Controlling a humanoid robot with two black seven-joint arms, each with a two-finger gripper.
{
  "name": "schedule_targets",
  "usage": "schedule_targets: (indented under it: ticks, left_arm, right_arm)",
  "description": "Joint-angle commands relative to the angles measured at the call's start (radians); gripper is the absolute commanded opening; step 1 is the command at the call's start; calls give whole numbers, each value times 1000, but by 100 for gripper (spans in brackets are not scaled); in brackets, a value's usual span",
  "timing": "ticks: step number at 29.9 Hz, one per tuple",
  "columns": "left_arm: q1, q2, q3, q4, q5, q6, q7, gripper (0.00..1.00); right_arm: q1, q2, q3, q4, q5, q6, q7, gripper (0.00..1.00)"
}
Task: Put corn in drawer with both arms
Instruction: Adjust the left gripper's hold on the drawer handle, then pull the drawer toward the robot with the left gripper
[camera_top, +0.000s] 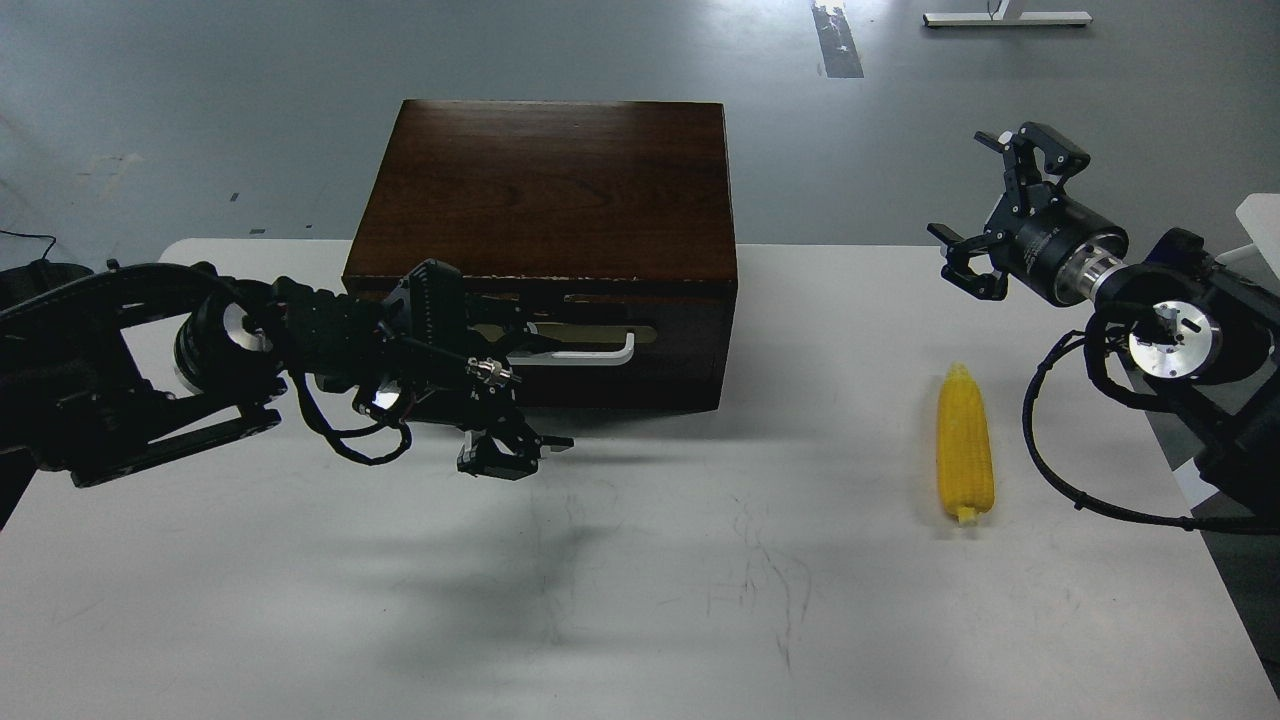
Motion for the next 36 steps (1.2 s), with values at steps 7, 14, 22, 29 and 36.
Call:
schedule_targets:
  ticks: [7,14,22,29,36]
  left_arm:
    - [-1,13,6,-39,0,-2,-2,98]
    - [1,42,6,-81,0,0,-2,98]
    - [4,71,6,-116,0,0,-2,98]
    - [10,82,13,-142,0,0,-2,98]
    - [11,93,19,-148,0,0,-2,98]
  right_arm:
    - [-1,-3,0,0,0,0,0,100]
    - [-5,-5,0,0,0,0,0,100]
    - [-5,-5,0,2,0,0,0,100]
    - [-5,-5,0,2,0,0,0,100]
    - [-6,-5,0,2,0,0,0,100]
